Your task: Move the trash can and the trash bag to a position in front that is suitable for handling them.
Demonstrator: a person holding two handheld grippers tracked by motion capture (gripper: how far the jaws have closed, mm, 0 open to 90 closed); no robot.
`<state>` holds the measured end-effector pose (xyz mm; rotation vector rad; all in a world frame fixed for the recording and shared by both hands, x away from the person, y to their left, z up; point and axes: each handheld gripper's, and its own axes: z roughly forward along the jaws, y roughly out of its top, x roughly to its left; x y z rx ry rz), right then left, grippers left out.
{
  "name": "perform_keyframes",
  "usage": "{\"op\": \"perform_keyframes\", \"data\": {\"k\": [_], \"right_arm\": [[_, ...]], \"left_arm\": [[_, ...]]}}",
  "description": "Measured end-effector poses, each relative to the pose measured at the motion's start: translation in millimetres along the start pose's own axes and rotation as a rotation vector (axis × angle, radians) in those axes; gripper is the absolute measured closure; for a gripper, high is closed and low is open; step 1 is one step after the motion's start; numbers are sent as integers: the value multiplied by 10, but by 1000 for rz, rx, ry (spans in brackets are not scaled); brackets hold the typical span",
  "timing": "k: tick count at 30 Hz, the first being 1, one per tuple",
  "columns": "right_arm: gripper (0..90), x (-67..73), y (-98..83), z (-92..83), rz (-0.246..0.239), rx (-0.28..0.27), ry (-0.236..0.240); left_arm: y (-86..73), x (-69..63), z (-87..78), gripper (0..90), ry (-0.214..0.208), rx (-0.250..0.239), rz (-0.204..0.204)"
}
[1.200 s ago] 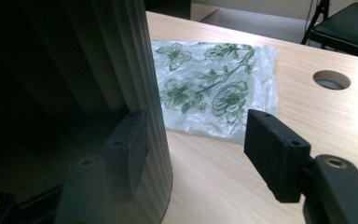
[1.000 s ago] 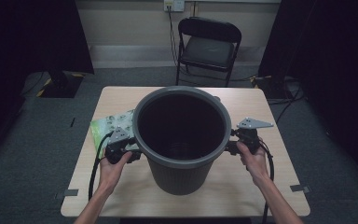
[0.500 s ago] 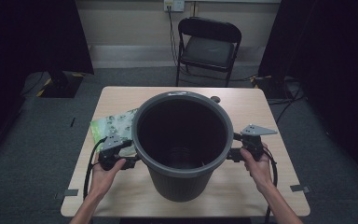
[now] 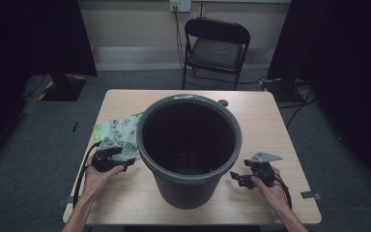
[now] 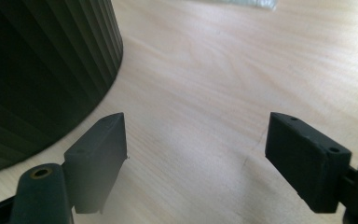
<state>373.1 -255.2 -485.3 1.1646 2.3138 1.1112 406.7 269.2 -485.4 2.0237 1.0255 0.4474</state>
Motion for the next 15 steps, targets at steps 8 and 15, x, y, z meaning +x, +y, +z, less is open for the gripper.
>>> {"op": "perform_keyframes", "data": {"k": [8,15], "right_arm": [[199,1,-52,113,-33,59,-12],[190,8,-60,122,-33,51,-15]], "left_arm": [[-78,120,26,327,30,31,-25],[-62,154,112,426,50,67,3]]}}
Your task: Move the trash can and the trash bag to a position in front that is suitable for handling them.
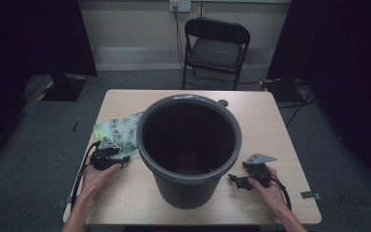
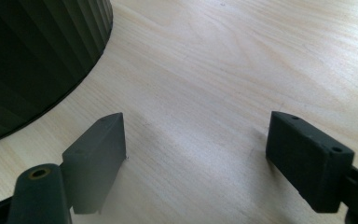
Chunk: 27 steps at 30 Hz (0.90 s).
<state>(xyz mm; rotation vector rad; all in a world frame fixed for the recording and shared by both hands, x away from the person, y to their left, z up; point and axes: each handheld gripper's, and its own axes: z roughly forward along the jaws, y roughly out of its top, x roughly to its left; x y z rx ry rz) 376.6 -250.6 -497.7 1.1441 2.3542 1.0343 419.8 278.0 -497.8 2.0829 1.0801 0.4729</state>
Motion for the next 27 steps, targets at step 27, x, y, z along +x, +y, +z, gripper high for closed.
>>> {"op": "perform_keyframes", "data": {"k": [27], "right_arm": [[182,22,-24,7,-17,-16,-13]], "left_arm": [[-72,-689,-205,855,-335,69,150]]}}
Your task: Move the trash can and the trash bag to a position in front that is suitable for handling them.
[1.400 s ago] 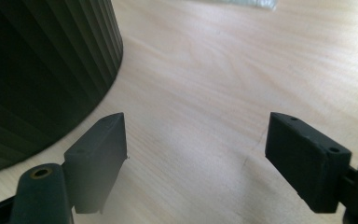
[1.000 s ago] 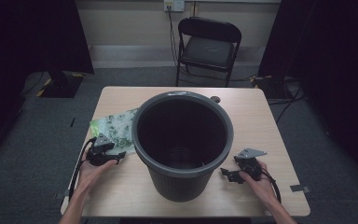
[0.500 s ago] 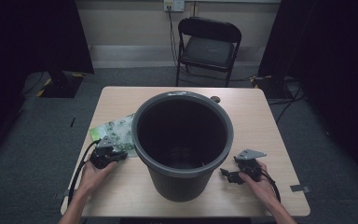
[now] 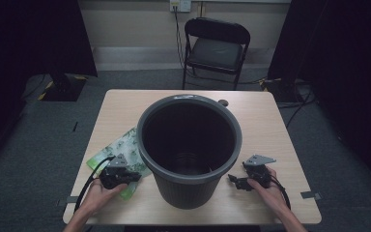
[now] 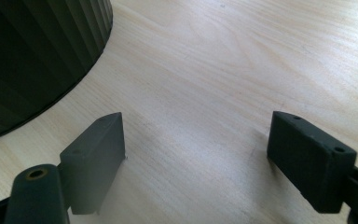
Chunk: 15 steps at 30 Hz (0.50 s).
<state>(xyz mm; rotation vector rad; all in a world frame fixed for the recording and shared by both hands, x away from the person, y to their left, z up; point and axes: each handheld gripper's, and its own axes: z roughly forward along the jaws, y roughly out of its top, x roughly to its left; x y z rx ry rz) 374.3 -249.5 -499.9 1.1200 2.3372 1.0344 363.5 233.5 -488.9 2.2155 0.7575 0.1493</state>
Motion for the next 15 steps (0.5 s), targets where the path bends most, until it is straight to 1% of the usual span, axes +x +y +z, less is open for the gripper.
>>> {"op": "perform_keyframes", "data": {"k": [1,2,3,4,5,6,8,9,10,11,12,13,14,15], "right_arm": [[182,0,0,0,0,0,0],[182,0,0,0,0,0,0],[182,0,0,0,0,0,0],[182,0,0,0,0,0,0],[181,1,0,0,0,0,-1],[181,1,0,0,0,0,-1],[181,2,0,1,1,0,-2],[181,2,0,1,1,0,-1],[181,2,0,1,1,0,-2],[181,2,0,1,0,0,-2],[181,2,0,1,0,0,-2],[181,2,0,1,1,0,-2],[181,2,0,1,1,0,-2],[181,2,0,1,0,0,-1]], "left_arm": [[19,-62,9,853,-13,3,17],[19,-62,9,853,-13,3,17],[44,-115,26,849,-43,4,15],[44,-115,26,840,-43,4,15],[60,-175,52,836,-68,24,28],[60,-175,52,836,-68,24,28],[68,-243,74,836,-96,31,40],[73,-277,72,829,-99,35,47],[79,-328,58,795,-115,34,58],[80,-340,42,771,-119,26,57],[80,-340,42,734,-119,26,57],[91,-354,1,663,-112,13,58],[91,-354,1,603,-112,13,58],[100,-354,-25,603,-102,9,66]]}}
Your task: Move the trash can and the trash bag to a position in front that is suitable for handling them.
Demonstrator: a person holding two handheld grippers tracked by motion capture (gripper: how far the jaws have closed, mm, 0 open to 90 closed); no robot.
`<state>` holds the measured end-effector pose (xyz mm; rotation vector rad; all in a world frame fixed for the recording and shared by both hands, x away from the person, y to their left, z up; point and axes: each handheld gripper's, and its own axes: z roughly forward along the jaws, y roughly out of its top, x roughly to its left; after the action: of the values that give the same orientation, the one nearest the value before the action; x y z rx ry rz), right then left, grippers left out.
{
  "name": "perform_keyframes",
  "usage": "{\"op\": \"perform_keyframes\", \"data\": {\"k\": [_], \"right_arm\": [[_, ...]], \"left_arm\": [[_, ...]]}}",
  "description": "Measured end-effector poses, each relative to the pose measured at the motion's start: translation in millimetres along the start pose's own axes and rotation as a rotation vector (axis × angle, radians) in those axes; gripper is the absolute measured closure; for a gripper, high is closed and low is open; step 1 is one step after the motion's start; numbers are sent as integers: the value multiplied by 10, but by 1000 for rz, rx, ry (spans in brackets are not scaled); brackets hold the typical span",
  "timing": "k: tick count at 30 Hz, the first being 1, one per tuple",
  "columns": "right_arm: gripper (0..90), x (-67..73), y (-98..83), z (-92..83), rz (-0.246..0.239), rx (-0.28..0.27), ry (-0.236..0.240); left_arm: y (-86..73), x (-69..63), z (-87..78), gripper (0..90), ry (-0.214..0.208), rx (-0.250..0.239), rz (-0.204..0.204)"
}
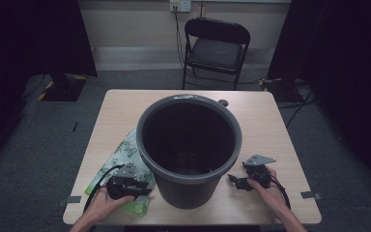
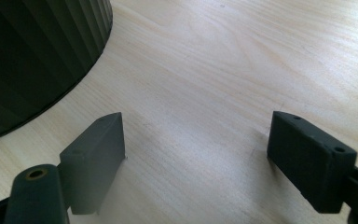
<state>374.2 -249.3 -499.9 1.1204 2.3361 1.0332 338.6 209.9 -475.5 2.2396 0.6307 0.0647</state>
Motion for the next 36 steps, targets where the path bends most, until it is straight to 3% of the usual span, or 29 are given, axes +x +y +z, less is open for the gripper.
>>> {"op": "perform_keyframes", "data": {"k": [3,5,6,9,11,13,14,15,18,19,20,22,24,25,27,28,31,32,36], "right_arm": [[180,2,1,-1,0,3,-1],[180,1,0,1,-2,0,-1],[178,3,1,0,0,2,-2],[176,3,1,1,-1,2,-2],[176,4,1,1,-1,3,-2],[176,4,1,1,-1,2,-2],[176,4,1,1,-1,2,-2],[176,4,1,1,0,2,-2],[176,5,1,1,0,2,-2],[175,5,1,1,0,2,-2],[175,5,1,1,0,2,-2],[175,5,1,2,-1,2,-2],[175,6,1,2,0,2,-3],[175,6,1,2,0,2,-3],[175,6,1,1,0,2,-3],[175,6,1,2,0,2,-3],[175,6,1,2,0,2,-3],[175,6,1,2,0,2,-3],[174,7,1,2,1,2,-4]], "left_arm": [[32,41,-70,577,0,-38,-1],[51,88,-116,516,18,-81,-10],[65,156,-121,450,40,-102,-39],[72,237,-96,409,54,-111,-52],[86,371,-37,381,102,-82,-50],[79,417,-17,379,117,-81,-58],[53,477,44,374,124,-47,-68],[39,485,67,385,131,-15,-67],[1,457,104,442,123,18,-44],[-14,428,103,544,138,12,-31],[-19,417,89,544,145,16,-18],[-38,399,78,689,141,12,-21],[-37,374,87,842,98,15,-16],[-29,347,96,842,74,22,-3],[-13,280,119,870,65,33,5],[0,219,141,870,29,41,17],[17,155,158,866,4,57,28],[16,105,174,835,-31,56,16],[21,53,167,767,-47,66,30]]}}
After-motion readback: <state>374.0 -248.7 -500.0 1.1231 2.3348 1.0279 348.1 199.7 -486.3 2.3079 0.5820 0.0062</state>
